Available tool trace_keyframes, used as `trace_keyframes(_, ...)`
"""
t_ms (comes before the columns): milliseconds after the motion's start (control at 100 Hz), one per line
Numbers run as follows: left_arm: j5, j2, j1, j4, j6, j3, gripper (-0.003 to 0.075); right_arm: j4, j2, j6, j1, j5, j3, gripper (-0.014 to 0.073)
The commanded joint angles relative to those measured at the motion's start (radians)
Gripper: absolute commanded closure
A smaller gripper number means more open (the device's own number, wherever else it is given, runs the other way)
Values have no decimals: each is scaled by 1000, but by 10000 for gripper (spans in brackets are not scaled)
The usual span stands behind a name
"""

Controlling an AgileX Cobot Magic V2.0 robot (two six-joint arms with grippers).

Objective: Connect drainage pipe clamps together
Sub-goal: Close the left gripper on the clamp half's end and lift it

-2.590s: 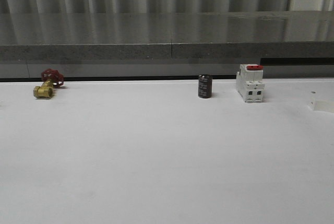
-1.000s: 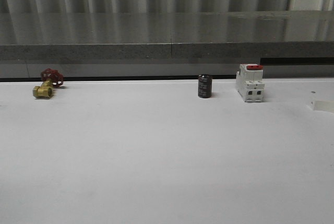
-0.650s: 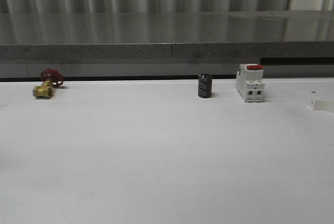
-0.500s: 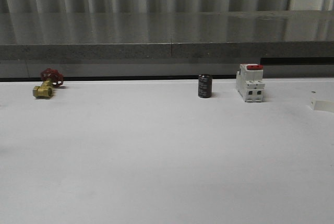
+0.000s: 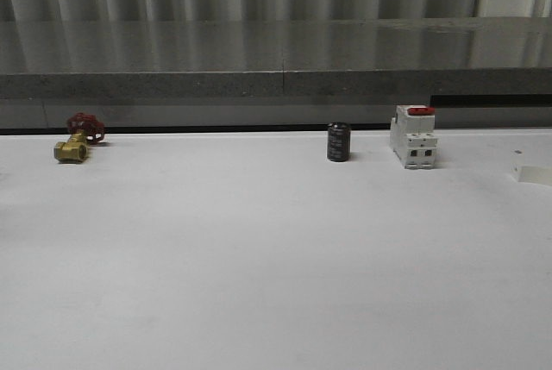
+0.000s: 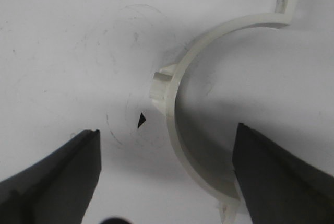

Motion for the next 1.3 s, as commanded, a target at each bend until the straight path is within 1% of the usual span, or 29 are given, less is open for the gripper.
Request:
trace_keyframes(0, -15, -8, 3, -5, 17, -53, 209, -6, -18, -2, -5, -89, -21, 658)
trace_keyframes(320, -18, 100, 3, -6, 20, -139, 209, -6, -18, -2, -5, -89, -21, 658)
trace_keyframes(680, -23, 148, 1, -20, 33, -157, 211, -6, -18, -2, -5, -89, -21, 658)
trace_keyframes(730, -34, 148, 1, -20, 33, -157, 237, -6, -18, -2, -5, -89, -21, 658)
trace_keyframes(780, -34, 148, -3, -20, 33, -159, 288, -6, -18, -2, -5, -89, -21, 658)
trace_keyframes(900, -36, 148, -8, -20, 33, -159, 466, -6, -18, -2, -5, -89, -21, 658)
trace_keyframes(950, -36, 148, -9, -20, 33, -159, 526, -6, -18, -2, -5, -89, -21, 658)
trace_keyframes(1000, -38, 148, -9, -20, 33, -159, 568, -6, -18, -2, -5, -89, -21, 658)
trace_keyframes(1070, -38, 139, -9, -20, 33, -159, 598, -6, -18, -2, -5, -89, -21, 658)
trace_keyframes(1290, -14, 71, -32, -20, 33, -159, 599, -6, -18, -2, -5, -89, -21, 658)
